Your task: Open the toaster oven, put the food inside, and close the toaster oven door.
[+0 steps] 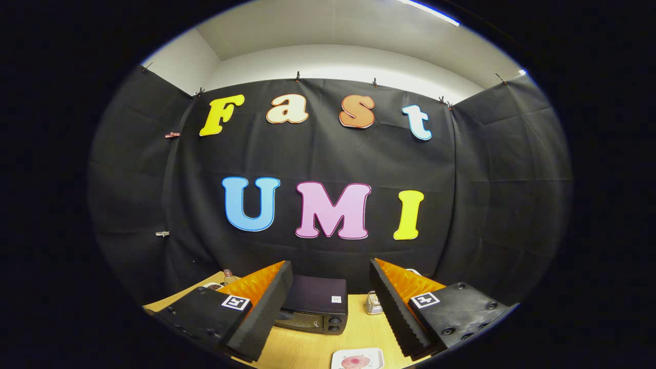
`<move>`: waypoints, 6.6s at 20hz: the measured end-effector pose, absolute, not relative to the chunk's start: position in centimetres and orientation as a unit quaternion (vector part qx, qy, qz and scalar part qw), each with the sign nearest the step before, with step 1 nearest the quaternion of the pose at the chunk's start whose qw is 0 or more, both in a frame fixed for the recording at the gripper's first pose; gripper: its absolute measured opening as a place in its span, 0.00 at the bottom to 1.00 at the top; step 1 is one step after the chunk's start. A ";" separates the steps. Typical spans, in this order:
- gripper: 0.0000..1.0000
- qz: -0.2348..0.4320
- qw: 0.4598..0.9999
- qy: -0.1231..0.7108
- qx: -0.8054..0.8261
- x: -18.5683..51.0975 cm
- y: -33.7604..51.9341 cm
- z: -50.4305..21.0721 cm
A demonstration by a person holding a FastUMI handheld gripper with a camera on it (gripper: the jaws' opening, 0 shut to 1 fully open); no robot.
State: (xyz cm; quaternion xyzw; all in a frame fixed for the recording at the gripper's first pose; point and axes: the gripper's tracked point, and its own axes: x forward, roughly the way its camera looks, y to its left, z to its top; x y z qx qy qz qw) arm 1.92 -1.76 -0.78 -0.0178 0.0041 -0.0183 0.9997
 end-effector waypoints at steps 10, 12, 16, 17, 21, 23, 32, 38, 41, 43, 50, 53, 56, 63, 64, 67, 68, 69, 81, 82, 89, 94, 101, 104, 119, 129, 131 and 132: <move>0.97 -0.009 1.000 0.017 -0.017 5.2 1.0 -4.0; 0.98 0.006 0.999 0.029 -0.012 7.0 3.1 -6.0; 0.98 0.027 0.998 0.054 -0.001 10.5 7.1 -10.0; 0.98 0.027 0.998 0.064 0.003 11.5 7.8 -11.3; 0.98 0.022 0.993 0.115 0.003 15.2 9.5 -17.2; 0.98 0.019 0.989 0.145 0.006 16.7 10.1 -20.2; 0.99 -0.012 0.965 0.260 0.022 18.0 10.4 -31.2; 0.99 -0.033 0.958 0.284 0.016 18.6 10.1 -33.8; 0.99 -0.038 0.959 0.280 0.021 18.9 10.2 -33.9; 0.99 -0.042 0.959 0.278 0.027 18.6 10.3 -33.9; 0.99 -0.023 0.945 0.324 0.036 13.3 10.9 -35.6; 0.97 -0.012 0.936 0.350 0.018 9.9 10.9 -37.2; 0.96 -0.008 0.920 0.391 0.011 7.1 11.1 -39.8; 0.97 -0.008 0.881 0.469 0.059 3.2 10.4 -43.8; 0.97 -0.007 0.884 0.464 0.059 3.4 10.1 -43.4; 0.94 -0.001 0.888 0.454 0.066 3.3 9.5 -42.0; 0.94 0.002 0.891 0.450 0.067 3.2 9.0 -41.5; 0.94 0.005 0.894 0.443 0.067 3.2 8.2 -40.7; 0.93 -0.046 0.874 0.482 0.053 -1.4 -16.0 -40.1; 0.88 -0.053 0.865 0.495 0.060 -1.5 -17.3 -41.4; 0.63 -0.038 0.818 0.571 0.058 -1.4 -21.2 -48.5; 0.63 -0.027 0.799 0.599 0.048 -1.4 -21.4 -50.8; 0.32 -0.035 0.785 0.616 0.060 -0.7 -21.5 -50.8; 0.14 -0.028 0.775 0.628 0.061 -0.9 -21.3 -51.5; 0.05 0.011 0.741 0.623 0.250 -1.5 -20.7 -51.2; 0.05 -0.029 0.700 0.527 0.482 -2.2 -19.4 -47.5; 0.05 -0.034 0.707 0.499 0.501 -2.0 -18.3 -45.0; 0.05 -0.035 0.714 0.486 0.504 -2.2 -17.6 -43.7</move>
